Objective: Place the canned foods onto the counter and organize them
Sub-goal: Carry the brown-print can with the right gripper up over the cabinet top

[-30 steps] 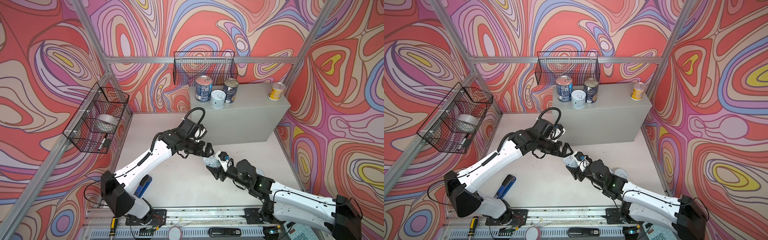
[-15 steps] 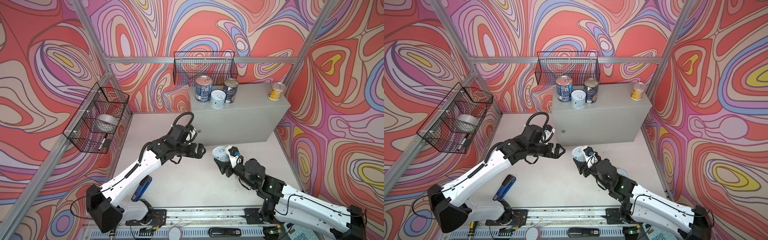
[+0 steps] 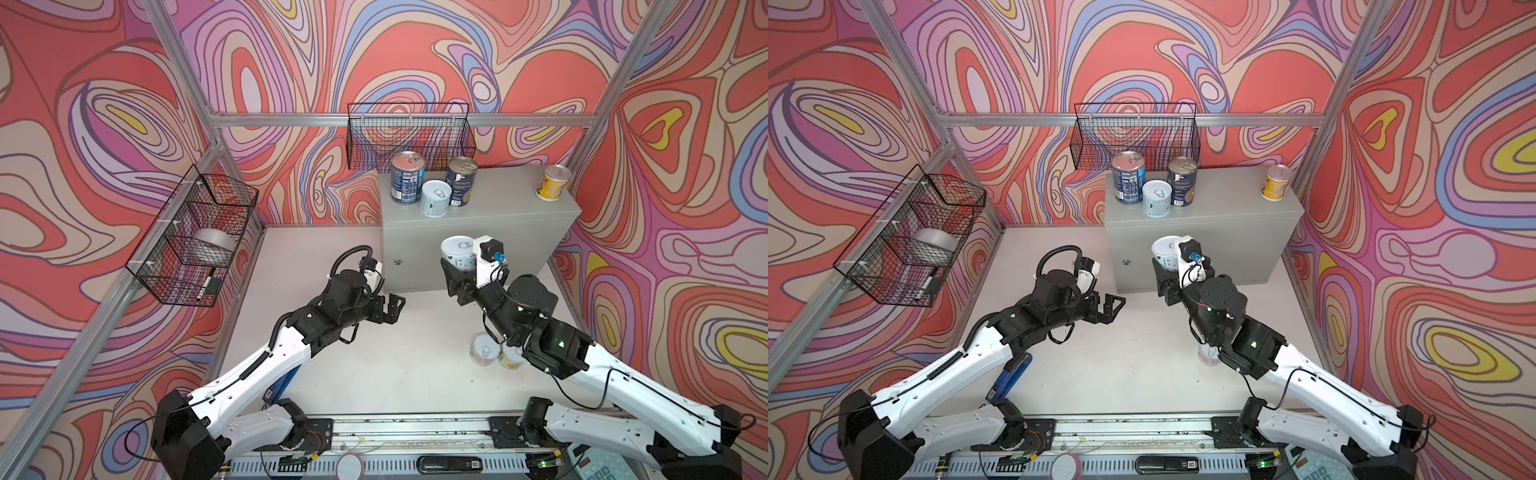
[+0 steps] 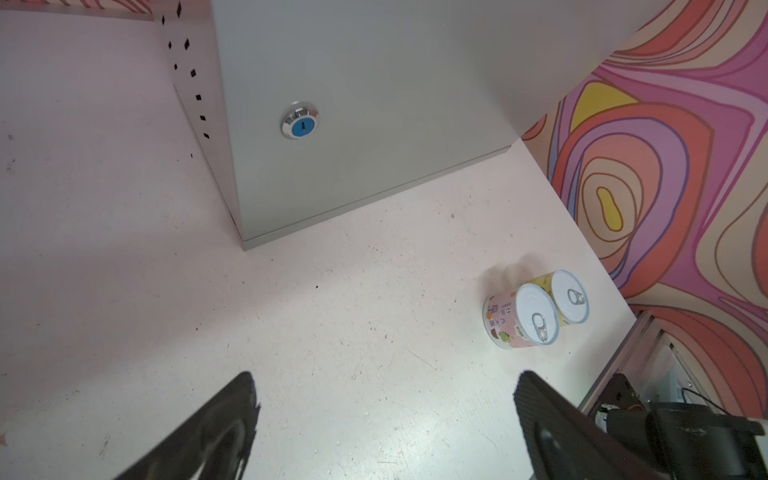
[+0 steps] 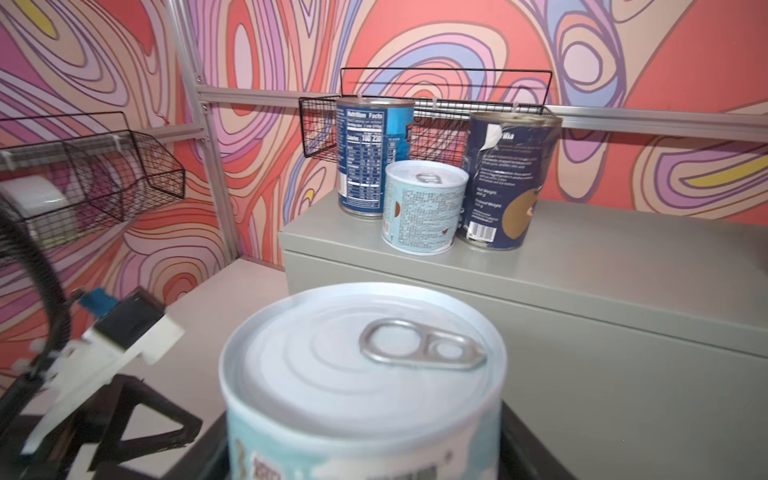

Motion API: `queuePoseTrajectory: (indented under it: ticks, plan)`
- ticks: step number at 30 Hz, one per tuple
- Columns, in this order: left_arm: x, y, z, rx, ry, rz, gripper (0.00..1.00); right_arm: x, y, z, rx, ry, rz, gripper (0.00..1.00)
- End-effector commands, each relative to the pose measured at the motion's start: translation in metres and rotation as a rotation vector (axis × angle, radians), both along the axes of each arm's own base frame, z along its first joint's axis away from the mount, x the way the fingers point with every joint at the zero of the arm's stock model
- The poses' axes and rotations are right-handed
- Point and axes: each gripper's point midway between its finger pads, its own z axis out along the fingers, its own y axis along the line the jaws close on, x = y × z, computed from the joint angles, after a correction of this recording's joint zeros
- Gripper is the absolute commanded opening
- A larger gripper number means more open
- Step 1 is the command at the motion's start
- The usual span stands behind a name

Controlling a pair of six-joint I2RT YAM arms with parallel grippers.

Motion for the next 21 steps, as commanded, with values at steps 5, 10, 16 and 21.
queuePoseTrajectory:
  ticks: [5,10,16,21]
  plan:
    - [0.008,0.006,0.010,-0.042,-0.138,0.028,1.00,0.042,-0.074,0.058,0.058,-0.048,-0.226,0.62]
    - [0.007,0.004,-0.003,-0.041,-0.140,0.016,1.00,0.077,-0.099,0.060,0.025,0.020,-0.300,0.64]
    - [0.007,0.001,-0.021,-0.023,-0.136,-0.007,1.00,0.111,-0.141,0.062,0.082,0.058,-0.351,0.65]
    - [-0.003,-0.021,-0.024,-0.094,-0.162,-0.140,1.00,0.141,-0.169,0.057,0.142,0.100,-0.362,0.65]
